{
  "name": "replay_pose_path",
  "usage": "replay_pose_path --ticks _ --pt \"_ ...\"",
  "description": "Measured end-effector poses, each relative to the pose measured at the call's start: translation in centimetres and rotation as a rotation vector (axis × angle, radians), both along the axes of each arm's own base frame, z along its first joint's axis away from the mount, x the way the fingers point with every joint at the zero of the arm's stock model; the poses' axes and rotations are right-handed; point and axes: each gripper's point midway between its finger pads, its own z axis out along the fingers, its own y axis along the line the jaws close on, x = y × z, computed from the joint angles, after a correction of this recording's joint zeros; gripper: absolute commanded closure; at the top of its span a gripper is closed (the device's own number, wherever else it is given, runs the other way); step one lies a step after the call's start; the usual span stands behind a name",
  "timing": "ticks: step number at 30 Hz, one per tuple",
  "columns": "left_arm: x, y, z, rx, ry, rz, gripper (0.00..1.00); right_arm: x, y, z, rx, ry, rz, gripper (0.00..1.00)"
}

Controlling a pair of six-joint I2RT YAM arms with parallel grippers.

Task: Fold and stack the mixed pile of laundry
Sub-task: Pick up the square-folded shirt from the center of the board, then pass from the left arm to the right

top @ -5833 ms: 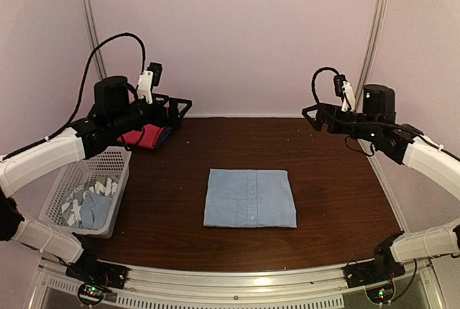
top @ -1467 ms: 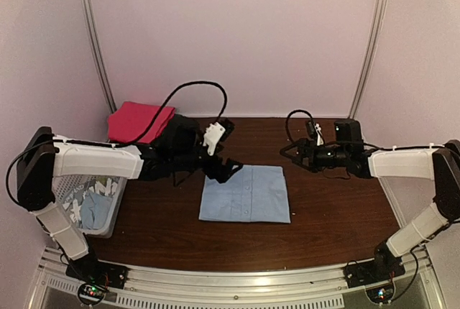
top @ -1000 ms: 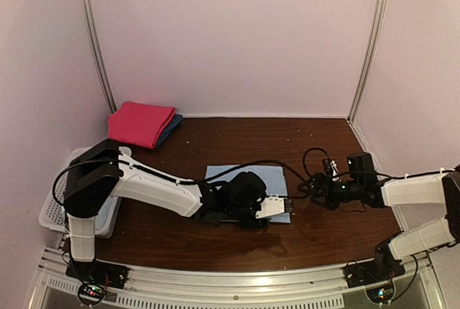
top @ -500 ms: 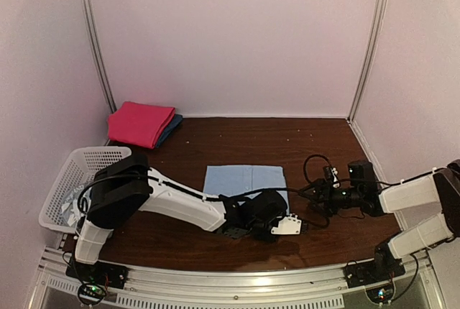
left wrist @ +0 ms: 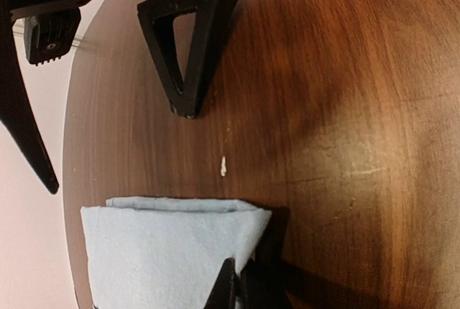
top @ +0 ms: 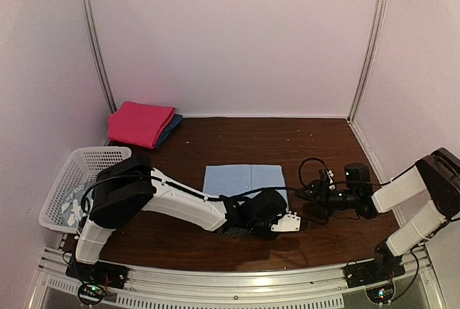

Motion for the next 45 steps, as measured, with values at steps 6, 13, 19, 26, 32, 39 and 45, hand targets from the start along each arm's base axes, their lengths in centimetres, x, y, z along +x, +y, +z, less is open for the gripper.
replay_pose_path --ticks 6,13,19,26,32,39,45 --pt "0.8 0.1 1.1 -0.058 0.037 0.014 1.0 -0.1 1.8 0.3 0.064 0.004 0.036 0.09" --pt "1.6 0.0 3.4 -0.123 0.046 0.023 1.0 -0.1 3.2 0.3 0.092 0.02 0.062 0.13" --pt "1.5 0.0 3.6 -0.136 0.051 0.016 1.0 0.7 3.9 0.1 0.122 0.041 0.065 0.23" --pt "1.1 0.2 3.0 -0.13 0.063 0.005 1.0 1.9 5.0 -0.2 0.149 0.064 0.067 0.39" --pt "1.0 0.3 2.9 -0.138 0.062 0.002 1.0 2.8 6.0 -0.6 0.174 0.085 0.074 0.48" --pt "0.8 0.5 3.4 -0.159 0.061 -0.006 1.0 3.4 6.9 -0.9 0.22 0.11 0.081 0.53" --pt "0.7 0.4 3.9 -0.178 0.063 -0.016 1.0 3.7 8.3 -1.0 0.26 0.121 0.106 0.59"
